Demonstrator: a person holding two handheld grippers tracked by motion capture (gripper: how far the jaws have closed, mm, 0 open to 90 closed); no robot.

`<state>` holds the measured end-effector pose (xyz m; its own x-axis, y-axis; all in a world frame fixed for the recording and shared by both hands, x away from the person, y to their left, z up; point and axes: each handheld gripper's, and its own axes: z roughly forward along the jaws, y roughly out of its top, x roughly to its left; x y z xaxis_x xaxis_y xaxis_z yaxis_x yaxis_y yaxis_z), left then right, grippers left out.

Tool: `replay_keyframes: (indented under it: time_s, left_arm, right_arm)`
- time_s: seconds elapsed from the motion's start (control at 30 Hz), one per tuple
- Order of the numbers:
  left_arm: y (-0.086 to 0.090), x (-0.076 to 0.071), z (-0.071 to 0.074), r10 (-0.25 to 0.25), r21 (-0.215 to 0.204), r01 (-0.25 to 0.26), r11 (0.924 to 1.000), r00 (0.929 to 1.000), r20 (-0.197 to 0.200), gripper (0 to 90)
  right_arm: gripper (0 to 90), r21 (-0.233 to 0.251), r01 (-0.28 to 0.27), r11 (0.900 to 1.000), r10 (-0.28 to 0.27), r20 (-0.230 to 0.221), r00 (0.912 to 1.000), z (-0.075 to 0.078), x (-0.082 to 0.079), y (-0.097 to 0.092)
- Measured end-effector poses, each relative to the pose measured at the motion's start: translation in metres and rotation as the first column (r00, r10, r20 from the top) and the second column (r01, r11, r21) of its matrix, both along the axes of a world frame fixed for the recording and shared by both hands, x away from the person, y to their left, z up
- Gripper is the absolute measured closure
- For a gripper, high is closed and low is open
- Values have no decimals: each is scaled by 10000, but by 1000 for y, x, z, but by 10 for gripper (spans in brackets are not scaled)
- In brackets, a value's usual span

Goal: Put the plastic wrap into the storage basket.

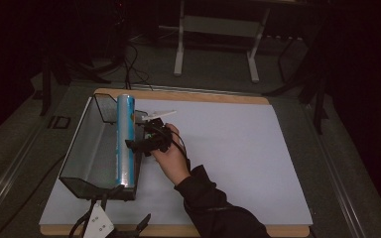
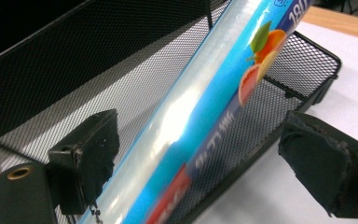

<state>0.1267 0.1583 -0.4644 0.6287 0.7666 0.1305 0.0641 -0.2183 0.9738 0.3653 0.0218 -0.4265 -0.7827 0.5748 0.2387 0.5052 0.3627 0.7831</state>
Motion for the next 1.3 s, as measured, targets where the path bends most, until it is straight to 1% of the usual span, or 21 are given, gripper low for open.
replay_keyframes:
  time_s: [0.07,0.13,0.17,0.27,0.33,0.4,0.47,0.5,0.57,0.63,0.7,0.73,0.77,0.8,0.83,0.87,0.97,1.03,1.1,1.2,1.3]
  left_arm:
    - [-1,0,0,-25,-2,25,10000,10000,-15,18]
    - [-1,1,0,-32,30,32,10000,10000,-10,18]
    - [-2,1,0,-45,27,45,10000,10000,-7,18]
    - [-2,1,0,-45,23,45,10000,10000,-13,18]
    - [-2,1,0,-44,6,44,10000,9999,-140,18]
    - [-2,1,0,-43,40,43,10000,9999,-95,18]
    - [-2,2,0,-34,77,35,10000,9999,-113,18]
    - [-2,2,0,-40,57,40,10000,9999,-138,18]
    - [-2,2,-1,-36,54,37,10000,9999,-110,18]
    - [-2,2,-1,-40,54,41,10000,9999,-127,18]
    - [-3,2,-1,-34,34,34,10000,9999,-164,18]
    - [-3,2,-1,-44,29,45,10000,9998,-181,18]
    - [-3,2,-1,-37,26,38,10000,9998,-174,18]
    - [-3,2,-1,-40,93,41,9999,9999,-155,18]
    - [-3,2,-1,-55,71,57,10000,9998,-166,18]
    - [-4,2,-1,-53,52,54,10000,9999,-161,18]
    - [-4,3,-1,-53,82,55,10000,9998,-188,18]
    - [-5,3,-1,-64,109,66,9999,9998,-184,18]
    - [-5,3,-1,-39,118,41,9999,9998,-181,18]
    - [-5,3,-1,-38,116,41,9999,9998,-182,18]
    - [-5,3,-1,-26,114,28,9999,9998,-177,18]
  right_arm:
    - [125,82,-198,9998,195,300,9994,1,-8,-11]
    - [127,37,-362,9993,360,481,9982,2,-13,-18]
    - [126,123,-457,9989,450,529,9976,2,-16,-23]
    - [128,201,-536,9984,522,677,9963,0,-22,-37]
    - [128,240,-453,9987,431,874,9952,-1,-26,-47]
    - [129,242,-459,9986,433,1013,9939,-3,-29,-59]
    - [130,151,-412,9990,396,933,9949,-3,-29,-66]
    - [130,241,-439,9987,415,925,9948,-3,-30,-70]
    - [130,204,-510,9985,487,1024,9935,-2,-34,-79]
    - [130,278,-624,9977,587,1161,9915,-2,-38,-91]
    - [130,103,-537,9985,521,1207,9913,-2,-41,-98]
    - [129,200,-526,9984,498,1204,9915,-3,-42,-105]
    - [130,194,-471,9987,445,1193,9919,-3,-43,-109]
    - [130,86,-381,9992,367,1242,9916,-4,-45,-114]
    - [131,8,-247,9997,244,1317,9910,-5,-48,-120]
    - [131,-15,-218,9998,218,1298,9913,-5,-49,-123]
    - [132,40,-128,9999,123,1084,9940,-8,-53,-136]
    - [132,-58,-119,9999,125,1213,9925,-8,-57,-145]
    - [132,80,-94,9999,84,1152,9933,-8,-60,-152]
    - [132,-20,-70,10000,72,1167,9931,-10,-66,-161]
    - [132,61,-15,10000,7,1190,9929,-12,-73,-170]
